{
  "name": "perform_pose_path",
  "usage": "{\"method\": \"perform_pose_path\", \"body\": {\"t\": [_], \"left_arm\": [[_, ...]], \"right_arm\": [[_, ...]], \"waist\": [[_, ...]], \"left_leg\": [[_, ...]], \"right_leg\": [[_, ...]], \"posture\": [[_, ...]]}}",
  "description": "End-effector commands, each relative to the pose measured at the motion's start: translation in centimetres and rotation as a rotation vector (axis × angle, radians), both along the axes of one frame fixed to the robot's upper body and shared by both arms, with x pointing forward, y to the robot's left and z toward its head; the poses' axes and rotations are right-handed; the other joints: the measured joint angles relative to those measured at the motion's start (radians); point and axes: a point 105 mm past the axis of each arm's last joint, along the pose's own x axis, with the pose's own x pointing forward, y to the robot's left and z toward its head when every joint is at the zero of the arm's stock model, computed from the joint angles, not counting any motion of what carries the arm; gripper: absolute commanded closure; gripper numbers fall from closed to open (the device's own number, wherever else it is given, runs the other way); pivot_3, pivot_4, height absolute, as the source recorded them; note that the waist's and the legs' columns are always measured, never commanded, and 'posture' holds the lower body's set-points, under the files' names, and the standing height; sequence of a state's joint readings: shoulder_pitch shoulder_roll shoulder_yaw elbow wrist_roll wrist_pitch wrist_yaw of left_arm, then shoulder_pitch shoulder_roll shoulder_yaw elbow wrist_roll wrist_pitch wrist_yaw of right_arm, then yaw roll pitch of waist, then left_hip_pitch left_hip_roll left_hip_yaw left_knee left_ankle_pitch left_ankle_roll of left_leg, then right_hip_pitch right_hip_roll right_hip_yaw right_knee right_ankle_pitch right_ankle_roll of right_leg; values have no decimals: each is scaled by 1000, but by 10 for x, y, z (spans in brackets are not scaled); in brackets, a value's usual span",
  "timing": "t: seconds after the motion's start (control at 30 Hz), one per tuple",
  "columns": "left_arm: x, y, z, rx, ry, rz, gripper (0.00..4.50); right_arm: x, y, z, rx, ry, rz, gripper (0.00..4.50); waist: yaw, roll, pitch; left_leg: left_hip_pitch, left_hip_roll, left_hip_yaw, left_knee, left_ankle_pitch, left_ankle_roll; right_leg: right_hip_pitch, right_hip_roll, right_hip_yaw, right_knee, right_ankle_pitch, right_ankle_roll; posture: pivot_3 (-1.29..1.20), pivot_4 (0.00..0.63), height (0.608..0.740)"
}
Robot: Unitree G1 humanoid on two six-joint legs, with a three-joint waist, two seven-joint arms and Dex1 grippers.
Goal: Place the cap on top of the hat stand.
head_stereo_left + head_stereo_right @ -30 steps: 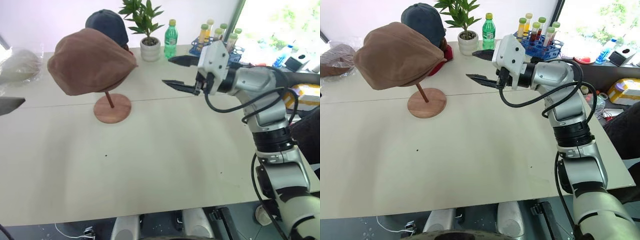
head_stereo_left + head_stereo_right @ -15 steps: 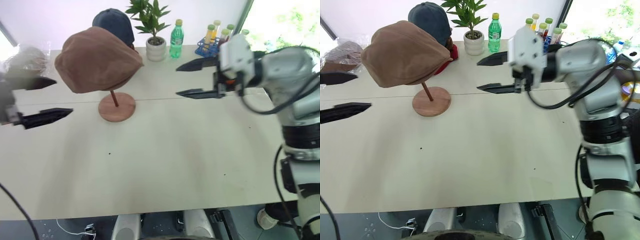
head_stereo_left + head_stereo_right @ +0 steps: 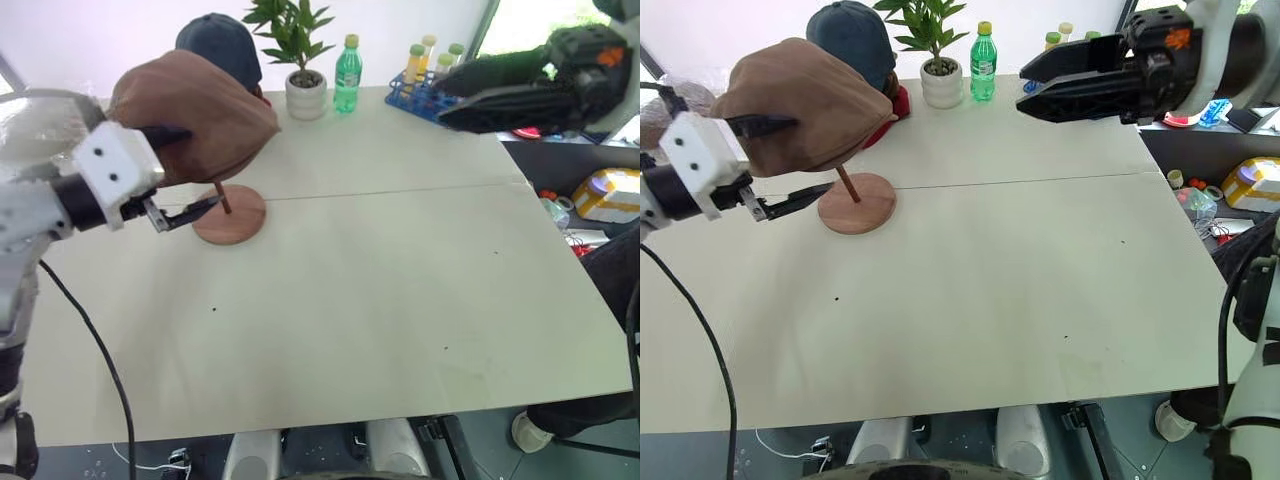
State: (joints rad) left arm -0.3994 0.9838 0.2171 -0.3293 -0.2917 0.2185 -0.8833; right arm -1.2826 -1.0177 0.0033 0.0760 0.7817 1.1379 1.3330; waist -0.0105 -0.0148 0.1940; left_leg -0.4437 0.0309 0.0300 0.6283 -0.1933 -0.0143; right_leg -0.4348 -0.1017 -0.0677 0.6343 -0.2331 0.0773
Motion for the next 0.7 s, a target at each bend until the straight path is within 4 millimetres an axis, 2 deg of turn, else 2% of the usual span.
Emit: {"method": "perform_pose_path", "body": {"t": [0.03, 0.37, 0.7], "left_arm": [[-3, -4, 4, 68, -107, 8, 0], [-9, -23, 7, 196, -515, 63, 0], [1, -23, -16, 307, -624, 196, 0]], "right_arm": [[-10, -8, 27, 67, -25, -29, 1807], [-7, -7, 20, 42, -9, -52, 1807], [-7, -5, 17, 29, 1, -37, 1807]], "waist": [[0, 0, 0], [2, 0, 0], [2, 0, 0]], "left_leg": [[0, 0, 1, 0, 0, 0], [0, 1, 3, 1, 0, 0], [0, 1, 4, 1, 0, 0]], "right_leg": [[0, 0, 1, 0, 0, 0], [0, 0, 3, -1, 2, 0], [-1, 0, 4, -1, 3, 0]], "posture": [[0, 150, 740], [0, 150, 740], [0, 150, 740]]}}
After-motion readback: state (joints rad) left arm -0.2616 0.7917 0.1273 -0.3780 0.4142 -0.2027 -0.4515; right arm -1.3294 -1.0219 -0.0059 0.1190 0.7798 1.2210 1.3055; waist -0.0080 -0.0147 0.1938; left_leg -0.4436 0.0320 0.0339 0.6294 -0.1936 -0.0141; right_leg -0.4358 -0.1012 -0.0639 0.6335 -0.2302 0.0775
